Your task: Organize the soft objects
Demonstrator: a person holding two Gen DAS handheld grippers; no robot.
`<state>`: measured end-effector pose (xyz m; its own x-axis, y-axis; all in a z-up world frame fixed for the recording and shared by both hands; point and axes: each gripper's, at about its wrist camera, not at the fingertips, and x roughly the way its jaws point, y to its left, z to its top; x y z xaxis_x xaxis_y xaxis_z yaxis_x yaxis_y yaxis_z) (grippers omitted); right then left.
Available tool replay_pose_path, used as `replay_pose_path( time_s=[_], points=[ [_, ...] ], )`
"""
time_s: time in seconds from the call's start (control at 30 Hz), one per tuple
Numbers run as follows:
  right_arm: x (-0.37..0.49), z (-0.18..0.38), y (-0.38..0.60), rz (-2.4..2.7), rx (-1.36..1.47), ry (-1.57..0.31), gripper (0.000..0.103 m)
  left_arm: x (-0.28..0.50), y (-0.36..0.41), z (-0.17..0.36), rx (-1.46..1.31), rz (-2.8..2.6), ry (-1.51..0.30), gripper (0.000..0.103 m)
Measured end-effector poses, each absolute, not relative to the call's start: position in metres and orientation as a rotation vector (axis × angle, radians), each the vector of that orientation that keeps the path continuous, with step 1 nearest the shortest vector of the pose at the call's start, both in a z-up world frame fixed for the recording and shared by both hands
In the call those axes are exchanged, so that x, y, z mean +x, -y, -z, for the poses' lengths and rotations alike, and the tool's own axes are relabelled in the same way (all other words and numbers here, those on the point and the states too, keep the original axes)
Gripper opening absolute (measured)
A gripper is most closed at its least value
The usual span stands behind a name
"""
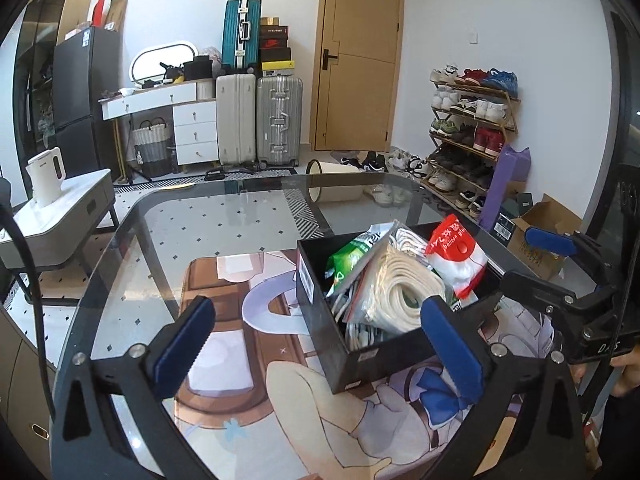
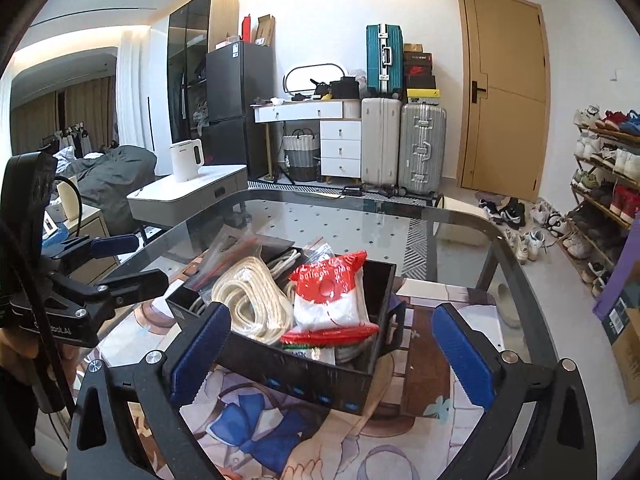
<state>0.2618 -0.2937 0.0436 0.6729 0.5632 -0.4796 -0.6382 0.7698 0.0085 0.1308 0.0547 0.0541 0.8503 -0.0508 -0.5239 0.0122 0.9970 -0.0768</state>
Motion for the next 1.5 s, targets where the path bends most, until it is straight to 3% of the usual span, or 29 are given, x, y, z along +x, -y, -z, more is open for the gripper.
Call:
replay_pose_path(
  time_s=[0.5, 1.5],
  points=[
    [0.24, -0.024, 0.308, -0.677, -0.139, -0.417, 0.102, 0.116, -0.037, -0.03, -0.058, 0.022, -0.505, 0.103],
    [0.23, -0.03, 0.318, -0.659, -0.107, -0.334, 0.102, 0.109, -0.031, -0.033, -0.046, -0.022, -0.458, 0.103]
  ],
)
